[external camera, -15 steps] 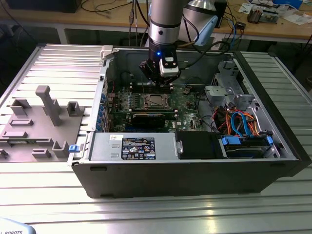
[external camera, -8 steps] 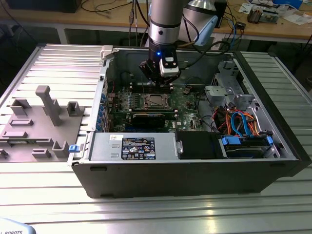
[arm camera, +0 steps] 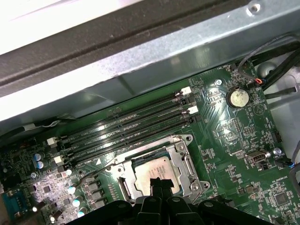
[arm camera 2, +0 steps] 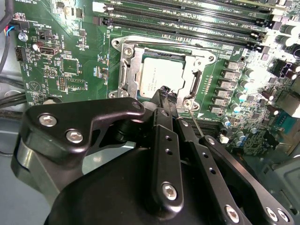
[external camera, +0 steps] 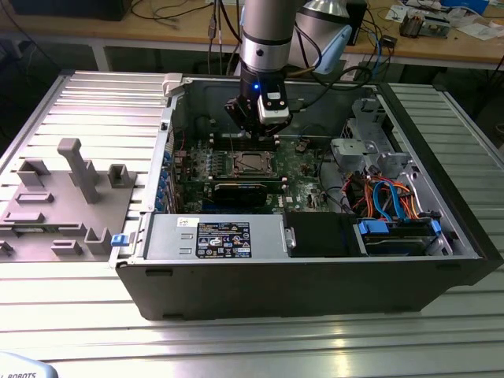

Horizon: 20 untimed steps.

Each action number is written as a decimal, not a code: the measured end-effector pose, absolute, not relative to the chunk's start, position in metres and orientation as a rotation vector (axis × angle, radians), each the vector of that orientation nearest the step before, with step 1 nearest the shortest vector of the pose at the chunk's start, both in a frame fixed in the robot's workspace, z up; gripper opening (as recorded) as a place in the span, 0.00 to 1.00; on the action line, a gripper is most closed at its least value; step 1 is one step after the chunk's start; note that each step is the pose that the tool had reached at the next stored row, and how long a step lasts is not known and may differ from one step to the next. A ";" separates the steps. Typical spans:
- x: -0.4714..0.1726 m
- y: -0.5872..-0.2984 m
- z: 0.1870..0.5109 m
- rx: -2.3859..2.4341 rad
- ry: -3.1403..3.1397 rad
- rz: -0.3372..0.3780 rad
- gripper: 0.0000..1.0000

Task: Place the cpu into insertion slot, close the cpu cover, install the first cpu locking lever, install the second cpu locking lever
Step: 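Install the first cpu locking lever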

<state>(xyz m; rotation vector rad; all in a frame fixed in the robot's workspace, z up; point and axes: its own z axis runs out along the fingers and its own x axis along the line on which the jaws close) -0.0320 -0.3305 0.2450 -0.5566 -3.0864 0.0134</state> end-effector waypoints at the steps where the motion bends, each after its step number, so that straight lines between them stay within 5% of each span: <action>1: -0.032 -0.330 0.245 -0.555 -3.087 0.013 0.11; 20: -0.032 -0.330 0.245 -0.541 -3.089 0.013 0.11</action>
